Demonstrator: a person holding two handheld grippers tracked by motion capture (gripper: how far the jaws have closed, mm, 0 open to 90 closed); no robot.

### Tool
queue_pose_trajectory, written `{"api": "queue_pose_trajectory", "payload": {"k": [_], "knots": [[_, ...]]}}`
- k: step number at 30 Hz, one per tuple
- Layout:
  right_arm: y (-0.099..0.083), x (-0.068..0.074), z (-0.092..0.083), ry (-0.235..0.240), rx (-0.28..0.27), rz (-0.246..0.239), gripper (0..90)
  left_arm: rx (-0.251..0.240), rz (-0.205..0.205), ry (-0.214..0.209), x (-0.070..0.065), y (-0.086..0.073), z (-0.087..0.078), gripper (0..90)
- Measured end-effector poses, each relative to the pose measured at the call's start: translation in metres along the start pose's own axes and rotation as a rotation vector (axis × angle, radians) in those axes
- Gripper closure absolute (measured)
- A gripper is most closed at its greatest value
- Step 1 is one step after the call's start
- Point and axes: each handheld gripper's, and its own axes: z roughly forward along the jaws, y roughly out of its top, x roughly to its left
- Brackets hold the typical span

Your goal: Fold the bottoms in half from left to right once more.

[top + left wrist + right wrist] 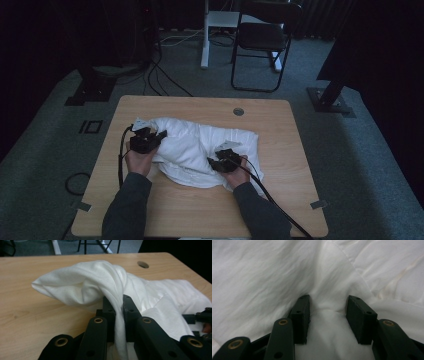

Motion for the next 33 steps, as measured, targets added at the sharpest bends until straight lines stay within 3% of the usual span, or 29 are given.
{"api": "queue_pose_trajectory", "payload": {"k": [4,5,7,9,12,13,16,25,26,28,31,33], "knots": [[0.003,-0.002,-0.007,0.024,0.010,-0.005,51.4,-0.010,0.014,-0.004,-0.003,0.005,-0.003,84.6],[0.007,-0.004,-0.020,0.001,-0.017,-0.011,48.8,-0.019,0.022,-0.008,-0.004,0.007,-0.005,84.6],[0.009,-0.005,-0.029,0.000,-0.050,-0.002,48.8,-0.026,0.026,-0.014,-0.005,0.009,-0.006,84.6],[0.009,-0.004,-0.032,-0.002,-0.048,-0.009,48.5,-0.025,0.031,-0.012,-0.006,0.010,-0.007,84.6],[0.003,0.005,-0.023,0.004,0.038,-0.092,46.4,-0.039,0.037,-0.026,-0.011,0.013,-0.009,84.6],[0.000,0.009,-0.019,-0.011,0.047,-0.117,46.5,-0.041,0.043,-0.031,-0.013,0.014,-0.010,84.6],[-0.001,0.015,-0.012,-0.019,0.036,-0.132,47.0,-0.057,0.061,-0.039,-0.021,0.020,-0.012,84.7],[-0.001,0.022,-0.004,0.017,0.003,-0.104,47.2,-0.084,0.082,-0.062,-0.035,0.031,-0.012,84.7],[-0.001,0.022,-0.004,0.029,0.004,-0.101,47.2,-0.090,0.065,-0.074,-0.039,0.031,-0.009,84.7],[0.003,0.020,-0.004,0.062,0.026,-0.101,46.1,-0.091,0.073,-0.079,-0.046,0.031,-0.005,84.7],[0.006,0.014,-0.014,0.105,0.028,-0.110,40.2,-0.086,0.084,-0.091,-0.051,0.030,-0.001,84.7],[0.006,0.009,-0.030,0.060,-0.015,-0.107,39.6,-0.079,0.093,-0.095,-0.052,0.030,-0.001,84.7]]}}
